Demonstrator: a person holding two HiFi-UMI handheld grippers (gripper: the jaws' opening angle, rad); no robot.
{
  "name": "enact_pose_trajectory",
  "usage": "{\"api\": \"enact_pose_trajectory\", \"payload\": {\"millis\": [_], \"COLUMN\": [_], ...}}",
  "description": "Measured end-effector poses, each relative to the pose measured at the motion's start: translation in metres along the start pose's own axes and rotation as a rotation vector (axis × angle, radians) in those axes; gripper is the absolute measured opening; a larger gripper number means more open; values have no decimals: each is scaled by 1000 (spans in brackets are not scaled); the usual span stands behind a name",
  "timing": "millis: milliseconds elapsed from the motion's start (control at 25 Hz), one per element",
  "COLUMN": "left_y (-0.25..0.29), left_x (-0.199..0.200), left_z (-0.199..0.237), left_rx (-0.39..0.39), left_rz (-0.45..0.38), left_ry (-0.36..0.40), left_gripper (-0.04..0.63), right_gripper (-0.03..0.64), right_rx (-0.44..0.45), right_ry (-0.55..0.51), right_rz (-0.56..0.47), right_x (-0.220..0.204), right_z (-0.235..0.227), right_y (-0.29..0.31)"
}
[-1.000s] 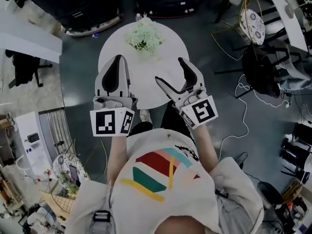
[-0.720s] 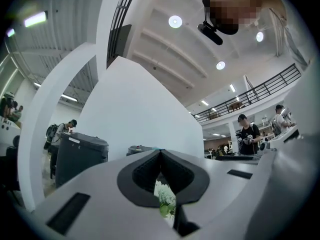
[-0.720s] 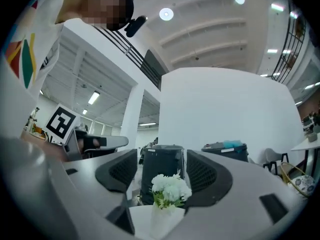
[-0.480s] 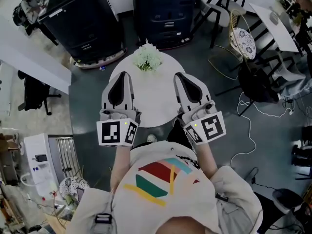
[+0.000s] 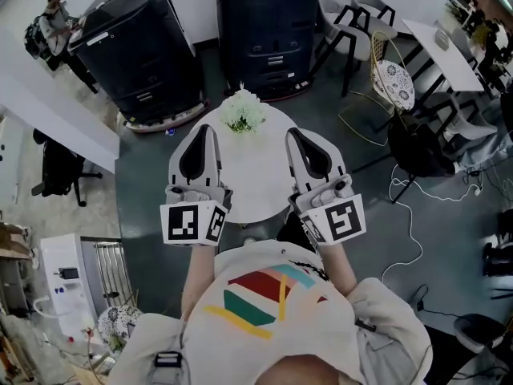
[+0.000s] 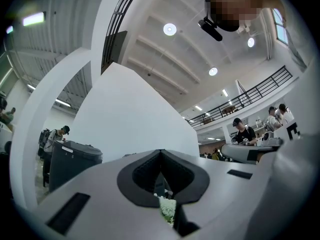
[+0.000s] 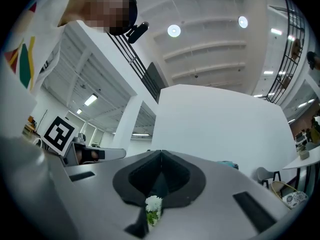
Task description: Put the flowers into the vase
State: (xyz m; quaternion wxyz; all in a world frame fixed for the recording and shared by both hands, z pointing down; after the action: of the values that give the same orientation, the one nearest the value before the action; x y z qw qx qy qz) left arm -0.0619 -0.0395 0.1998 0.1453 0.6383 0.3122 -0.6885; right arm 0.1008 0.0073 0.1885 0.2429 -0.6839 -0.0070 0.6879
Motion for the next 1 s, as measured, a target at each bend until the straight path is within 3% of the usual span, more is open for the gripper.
{"api": "enact_pose_trajectory", "payload": {"millis": [160, 280, 440, 1000], "left_y": [-2, -4, -4, -11], "left_x": [3, 4, -1, -22], "left_z": [0, -1, -1, 12], "left_rx": [-3, -10, -21, 15], "left_rz": [-10, -12, 1, 41], "left_ry": [6, 18, 26, -11], "left_gripper": [7, 7, 6, 6], "right_gripper": [14, 14, 14, 14], "right_rx": [-26, -98, -162, -129], "right_ry": [-39, -60, 0, -4], "right_rz": [-12, 68, 174, 266], "right_x": [3, -11, -31, -57], "right_z": [-2, -8, -11, -1], "right_y": [-1, 0, -2, -1]}}
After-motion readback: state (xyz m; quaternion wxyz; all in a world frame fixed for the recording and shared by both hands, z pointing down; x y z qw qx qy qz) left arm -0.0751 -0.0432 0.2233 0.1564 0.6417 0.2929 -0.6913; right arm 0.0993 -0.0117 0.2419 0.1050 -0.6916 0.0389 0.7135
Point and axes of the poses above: the fingertips, and each gripper's own axes: y forward along the fingers, z to its left, x out of its top, the point moved 3 cm from there along -y, backward along the fingers, and after that the axes turned 7 degrees about -x, right-handed, at the moved point
